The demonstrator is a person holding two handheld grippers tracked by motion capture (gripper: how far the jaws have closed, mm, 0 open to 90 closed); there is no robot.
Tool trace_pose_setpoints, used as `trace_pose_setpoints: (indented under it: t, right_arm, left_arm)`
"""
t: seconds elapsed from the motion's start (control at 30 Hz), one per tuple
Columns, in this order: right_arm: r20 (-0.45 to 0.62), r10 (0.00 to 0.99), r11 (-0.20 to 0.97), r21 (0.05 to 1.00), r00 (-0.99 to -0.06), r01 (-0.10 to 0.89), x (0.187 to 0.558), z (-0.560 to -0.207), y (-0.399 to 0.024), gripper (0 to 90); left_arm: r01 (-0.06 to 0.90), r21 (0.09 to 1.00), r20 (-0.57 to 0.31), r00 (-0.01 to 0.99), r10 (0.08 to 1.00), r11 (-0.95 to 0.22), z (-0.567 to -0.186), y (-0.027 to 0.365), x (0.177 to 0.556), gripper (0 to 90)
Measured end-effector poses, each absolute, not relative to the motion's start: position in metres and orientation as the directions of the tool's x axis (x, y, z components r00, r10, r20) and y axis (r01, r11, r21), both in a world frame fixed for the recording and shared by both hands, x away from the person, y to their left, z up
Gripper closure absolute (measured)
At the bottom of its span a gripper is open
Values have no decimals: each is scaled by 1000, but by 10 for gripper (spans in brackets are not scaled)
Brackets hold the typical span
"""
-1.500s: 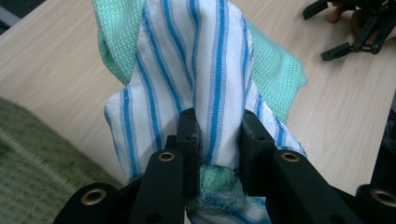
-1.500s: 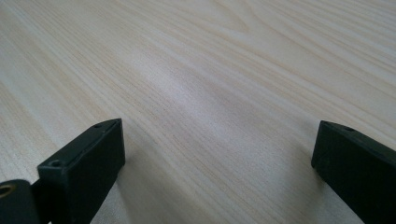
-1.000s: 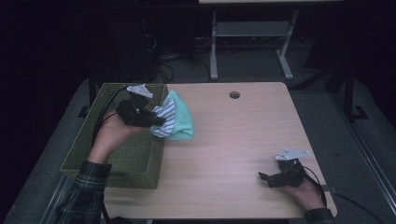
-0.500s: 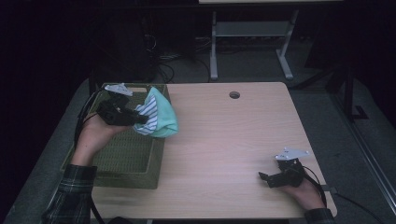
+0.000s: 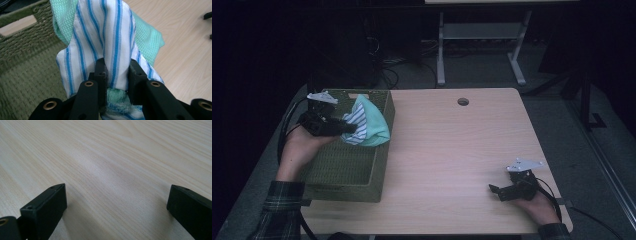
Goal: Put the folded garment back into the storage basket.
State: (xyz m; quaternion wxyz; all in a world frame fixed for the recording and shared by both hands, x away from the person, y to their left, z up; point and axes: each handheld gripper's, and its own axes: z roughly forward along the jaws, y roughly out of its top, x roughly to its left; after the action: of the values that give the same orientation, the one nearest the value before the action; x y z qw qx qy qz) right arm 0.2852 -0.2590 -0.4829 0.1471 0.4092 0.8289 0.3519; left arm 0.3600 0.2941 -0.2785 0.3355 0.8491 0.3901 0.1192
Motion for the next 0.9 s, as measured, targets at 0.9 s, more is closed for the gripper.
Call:
trace_pose_setpoints:
  t: [0.9]
  right_arm:
    - [44, 782, 418, 703, -622, 575, 285, -483, -259, 24]
  left_arm:
    - [686, 614, -87, 549, 831, -390, -319, 342, 362, 725]
